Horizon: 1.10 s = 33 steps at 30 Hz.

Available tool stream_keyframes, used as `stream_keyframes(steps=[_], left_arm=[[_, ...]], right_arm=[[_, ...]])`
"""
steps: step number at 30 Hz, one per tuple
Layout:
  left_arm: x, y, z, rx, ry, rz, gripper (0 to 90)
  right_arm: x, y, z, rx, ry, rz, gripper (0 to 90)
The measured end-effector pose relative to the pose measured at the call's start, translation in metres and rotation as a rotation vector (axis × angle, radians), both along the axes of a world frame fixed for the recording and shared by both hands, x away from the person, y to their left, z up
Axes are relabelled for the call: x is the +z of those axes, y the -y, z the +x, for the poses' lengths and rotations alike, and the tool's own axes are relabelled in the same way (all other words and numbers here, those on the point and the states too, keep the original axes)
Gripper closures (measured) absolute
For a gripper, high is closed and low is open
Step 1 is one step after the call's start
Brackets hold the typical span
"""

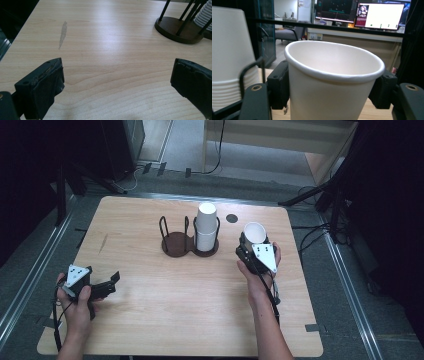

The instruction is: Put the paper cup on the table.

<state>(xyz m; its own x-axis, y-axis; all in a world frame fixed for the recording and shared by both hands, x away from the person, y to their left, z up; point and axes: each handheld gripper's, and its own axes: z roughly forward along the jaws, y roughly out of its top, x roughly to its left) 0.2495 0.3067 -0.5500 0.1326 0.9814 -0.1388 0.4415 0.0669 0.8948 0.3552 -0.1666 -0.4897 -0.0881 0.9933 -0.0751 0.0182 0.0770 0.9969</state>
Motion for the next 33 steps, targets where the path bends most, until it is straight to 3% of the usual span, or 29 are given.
stream_keyframes(steps=[3,8,22,25,29,33], left_arm=[[0.000,-0.002,-0.001,0.003,0.014,-0.020,0.0],[-0.001,-0.005,-0.002,0.008,0.021,-0.053,0.0],[-0.001,-0.006,-0.002,0.003,0.031,-0.061,0.0],[-0.001,-0.006,-0.002,0.005,0.031,-0.067,0.0],[-0.001,-0.006,-0.002,0.001,0.033,-0.070,0.0],[-0.001,-0.006,-0.002,0.001,0.031,-0.070,0.0]], right_arm=[[-0.006,0.005,0.007,0.000,-0.015,-0.007,30.5],[-0.013,0.011,0.017,-0.005,-0.015,0.031,30.4],[-0.038,0.026,0.046,-0.025,-0.066,0.074,29.9],[-0.042,0.029,0.050,-0.023,-0.093,0.075,29.8],[-0.045,0.032,0.058,-0.051,-0.117,0.016,29.6],[-0.045,0.034,0.066,-0.042,-0.148,0.026,29.4]])
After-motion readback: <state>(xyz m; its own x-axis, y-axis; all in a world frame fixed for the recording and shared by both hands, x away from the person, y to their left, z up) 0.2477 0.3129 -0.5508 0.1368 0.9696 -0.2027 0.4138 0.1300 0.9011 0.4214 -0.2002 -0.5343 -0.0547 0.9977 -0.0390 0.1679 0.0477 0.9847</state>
